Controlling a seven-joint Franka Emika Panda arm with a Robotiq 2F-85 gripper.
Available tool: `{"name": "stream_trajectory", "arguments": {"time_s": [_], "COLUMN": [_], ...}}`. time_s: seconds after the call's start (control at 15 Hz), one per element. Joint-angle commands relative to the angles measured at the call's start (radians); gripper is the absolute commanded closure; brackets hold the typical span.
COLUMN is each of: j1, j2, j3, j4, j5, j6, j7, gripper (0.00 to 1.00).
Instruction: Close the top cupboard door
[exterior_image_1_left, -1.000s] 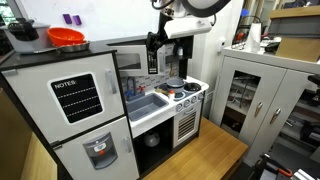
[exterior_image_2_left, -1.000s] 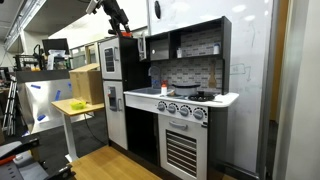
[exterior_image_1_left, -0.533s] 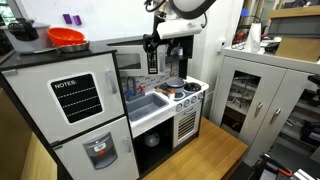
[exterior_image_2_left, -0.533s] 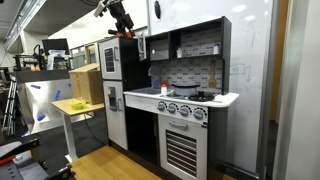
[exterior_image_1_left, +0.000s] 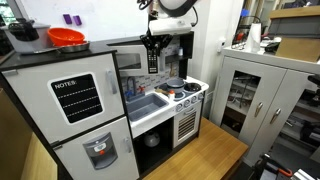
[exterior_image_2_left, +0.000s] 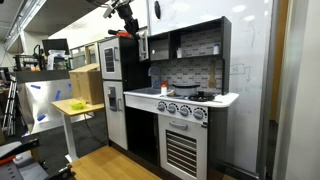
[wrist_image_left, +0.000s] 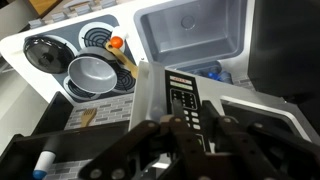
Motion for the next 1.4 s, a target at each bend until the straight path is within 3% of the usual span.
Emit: {"name": "stream_trajectory", "arguments": {"time_s": [0.0, 0.6, 0.87, 1.33], "j1": [0.034, 0.105, 0.121, 0.108], "j2": [0.051, 0.259, 0.316, 0.272], "j3": [-0.041, -0.144, -0.163, -0.141], "j4": [0.09, 0.334, 0.429, 0.543], "j5": [-0.032, -0.211, -0.164, -0.012], "j6": [-0.047, -0.052, -0.098, -0.554], "j7": [0.047, 0.2, 0.163, -0.006], "gripper": [1.0, 1.0, 1.0, 1.0]}}
